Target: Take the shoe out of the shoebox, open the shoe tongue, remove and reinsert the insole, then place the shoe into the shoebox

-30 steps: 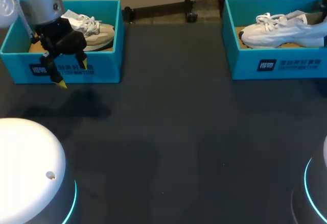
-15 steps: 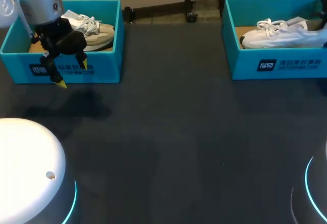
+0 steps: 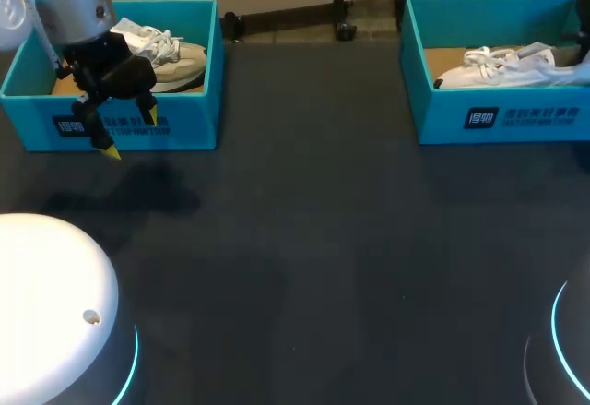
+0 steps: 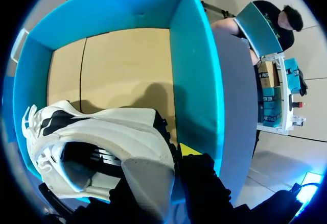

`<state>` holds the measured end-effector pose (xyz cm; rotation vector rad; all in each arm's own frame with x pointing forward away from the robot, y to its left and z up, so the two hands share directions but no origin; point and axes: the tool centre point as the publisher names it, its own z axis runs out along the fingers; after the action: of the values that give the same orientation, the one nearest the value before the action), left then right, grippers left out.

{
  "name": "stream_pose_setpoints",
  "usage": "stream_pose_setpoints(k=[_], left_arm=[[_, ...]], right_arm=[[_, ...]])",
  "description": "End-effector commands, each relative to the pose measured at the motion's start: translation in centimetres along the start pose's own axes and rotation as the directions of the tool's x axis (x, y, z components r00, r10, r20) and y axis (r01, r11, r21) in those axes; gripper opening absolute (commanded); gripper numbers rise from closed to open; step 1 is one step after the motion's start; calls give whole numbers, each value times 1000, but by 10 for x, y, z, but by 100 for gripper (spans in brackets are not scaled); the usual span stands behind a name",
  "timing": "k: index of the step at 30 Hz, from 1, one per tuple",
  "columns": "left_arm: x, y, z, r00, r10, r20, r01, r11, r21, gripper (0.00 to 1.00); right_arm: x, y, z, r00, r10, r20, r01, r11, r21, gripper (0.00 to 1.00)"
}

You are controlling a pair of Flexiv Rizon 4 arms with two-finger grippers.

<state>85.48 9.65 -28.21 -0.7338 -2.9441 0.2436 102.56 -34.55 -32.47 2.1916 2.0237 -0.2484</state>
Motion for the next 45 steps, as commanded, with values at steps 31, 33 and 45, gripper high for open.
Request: stream_pose_setpoints(k=[31,33,45], left_arm=[[1,0,0,1000,1,1,-1,1000,-1,100],[1,0,0,1000,1,1,-1,1000,-1,100],[1,0,0,1000,1,1,-1,1000,-1,100]], right_arm=[[6,-6,48,998,8,-68,-4,999,53,0],[7,-6,49,997,13,-75,-9,998,55,0],[12,-6,55,996,14,-85,-7,997,78,15]])
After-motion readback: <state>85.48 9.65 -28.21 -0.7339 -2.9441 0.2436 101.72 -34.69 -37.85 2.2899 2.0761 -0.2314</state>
